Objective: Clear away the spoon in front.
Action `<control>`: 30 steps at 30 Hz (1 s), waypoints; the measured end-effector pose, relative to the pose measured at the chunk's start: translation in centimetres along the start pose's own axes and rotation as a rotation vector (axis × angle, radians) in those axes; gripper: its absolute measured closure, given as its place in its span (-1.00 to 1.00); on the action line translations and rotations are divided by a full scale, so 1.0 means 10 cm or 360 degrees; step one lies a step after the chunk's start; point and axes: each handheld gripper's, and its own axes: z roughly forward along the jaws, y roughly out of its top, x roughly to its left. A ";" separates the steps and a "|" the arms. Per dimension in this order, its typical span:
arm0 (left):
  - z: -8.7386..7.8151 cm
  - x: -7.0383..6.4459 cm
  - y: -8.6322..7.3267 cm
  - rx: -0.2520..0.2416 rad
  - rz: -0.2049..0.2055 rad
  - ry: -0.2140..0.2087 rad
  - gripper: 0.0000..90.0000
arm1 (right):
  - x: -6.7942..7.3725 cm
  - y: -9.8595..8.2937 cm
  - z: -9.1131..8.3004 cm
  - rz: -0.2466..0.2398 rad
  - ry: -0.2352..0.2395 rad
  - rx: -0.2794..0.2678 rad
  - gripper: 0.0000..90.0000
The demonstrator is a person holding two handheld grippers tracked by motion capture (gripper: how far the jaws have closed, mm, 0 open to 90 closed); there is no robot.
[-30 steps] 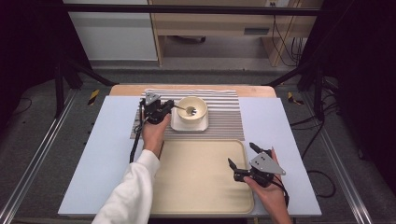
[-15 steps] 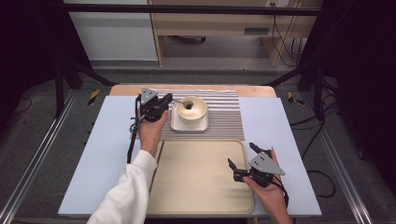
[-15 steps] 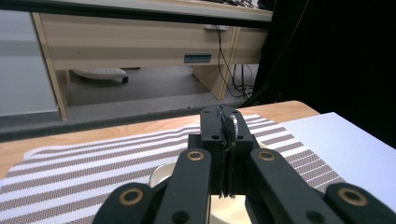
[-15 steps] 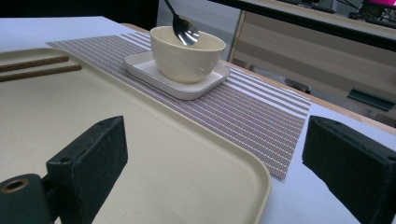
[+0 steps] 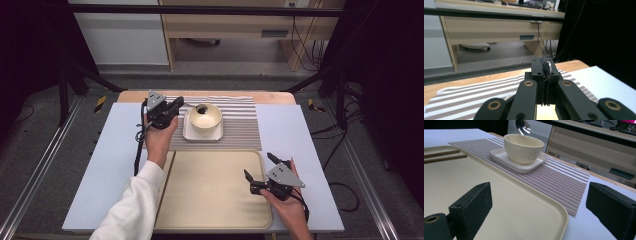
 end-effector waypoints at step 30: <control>-0.95 -0.32 -0.20 0.0132 0.0159 -0.0240 0.97 | 0.01 -0.01 0.02 -0.0011 -0.0105 -0.0019 -0.85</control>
